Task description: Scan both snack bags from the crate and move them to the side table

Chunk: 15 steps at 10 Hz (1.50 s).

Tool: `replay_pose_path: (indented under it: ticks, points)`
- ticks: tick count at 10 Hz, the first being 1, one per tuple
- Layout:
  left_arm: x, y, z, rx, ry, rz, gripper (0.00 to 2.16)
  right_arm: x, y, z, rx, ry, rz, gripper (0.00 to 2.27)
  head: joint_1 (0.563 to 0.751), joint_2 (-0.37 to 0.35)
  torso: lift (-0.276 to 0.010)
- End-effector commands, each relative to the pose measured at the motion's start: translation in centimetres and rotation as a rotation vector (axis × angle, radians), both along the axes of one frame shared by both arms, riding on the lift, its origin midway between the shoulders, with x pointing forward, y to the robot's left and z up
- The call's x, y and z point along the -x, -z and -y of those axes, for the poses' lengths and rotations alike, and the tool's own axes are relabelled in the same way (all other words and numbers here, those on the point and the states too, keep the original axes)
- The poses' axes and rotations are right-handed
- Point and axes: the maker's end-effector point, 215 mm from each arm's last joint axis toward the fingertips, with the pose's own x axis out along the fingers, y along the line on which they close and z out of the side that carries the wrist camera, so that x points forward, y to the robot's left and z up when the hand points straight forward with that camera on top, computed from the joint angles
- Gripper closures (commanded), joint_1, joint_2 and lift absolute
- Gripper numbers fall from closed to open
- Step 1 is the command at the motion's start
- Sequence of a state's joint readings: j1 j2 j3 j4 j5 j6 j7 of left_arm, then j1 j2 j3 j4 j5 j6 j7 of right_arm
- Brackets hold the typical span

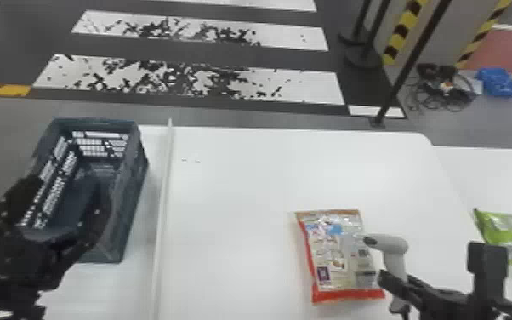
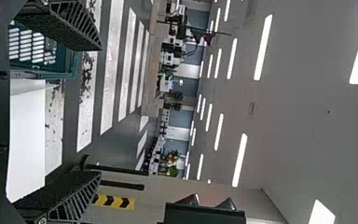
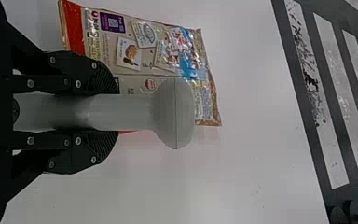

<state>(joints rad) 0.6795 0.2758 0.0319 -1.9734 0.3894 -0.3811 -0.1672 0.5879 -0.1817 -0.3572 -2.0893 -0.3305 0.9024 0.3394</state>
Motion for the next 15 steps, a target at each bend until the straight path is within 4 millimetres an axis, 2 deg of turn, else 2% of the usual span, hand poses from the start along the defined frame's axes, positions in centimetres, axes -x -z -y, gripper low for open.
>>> replay_pose_path:
  ticks: [1,3,5,7,8,9,10,12,13,15]
  points:
    - [0.0,0.0,0.1,0.001,0.001,0.001,0.04,-1.9,-1.1,2.4,0.019,0.031,0.011,2.24,0.695,-0.118,-0.029]
    - [0.3,-0.2,0.1,-0.001,0.0,0.001,0.04,-4.2,-0.9,5.1,0.051,0.059,-0.002,2.24,0.695,-0.167,-0.029]
    - [0.8,-0.3,-0.1,-0.008,-0.005,-0.002,0.04,-7.3,0.6,7.7,0.071,0.076,0.004,2.24,0.695,-0.197,-0.029]
    - [1.3,-0.3,-0.9,-0.021,-0.018,-0.01,0.04,-9.3,2.2,9.6,0.078,0.073,0.011,2.24,0.695,-0.229,-0.029]
    - [1.5,-0.3,-0.9,-0.023,-0.02,-0.01,0.04,-9.5,3.5,10.4,0.091,0.074,0.009,2.24,0.695,-0.234,-0.029]
    - [1.6,-0.5,-0.9,-0.027,-0.022,-0.008,0.04,-9.7,4.0,11.2,0.102,0.076,0.021,2.24,0.695,-0.242,-0.029]
    - [1.6,-0.6,-0.7,-0.029,-0.021,-0.007,0.04,-9.7,4.2,11.7,0.111,0.079,0.029,2.24,0.695,-0.246,-0.029]
    - [1.7,-0.5,-0.5,-0.034,-0.023,-0.013,0.04,-9.7,3.4,14.4,0.141,0.097,0.044,2.24,0.695,-0.271,-0.029]
    - [1.7,-0.3,-0.3,-0.041,-0.021,-0.017,0.04,-9.5,3.4,15.1,0.149,0.097,0.039,2.24,0.695,-0.292,-0.029]
    - [1.6,-0.4,0.2,-0.042,-0.014,-0.018,0.04,-9.4,3.9,15.3,0.156,0.089,0.049,2.24,0.695,-0.319,-0.029]
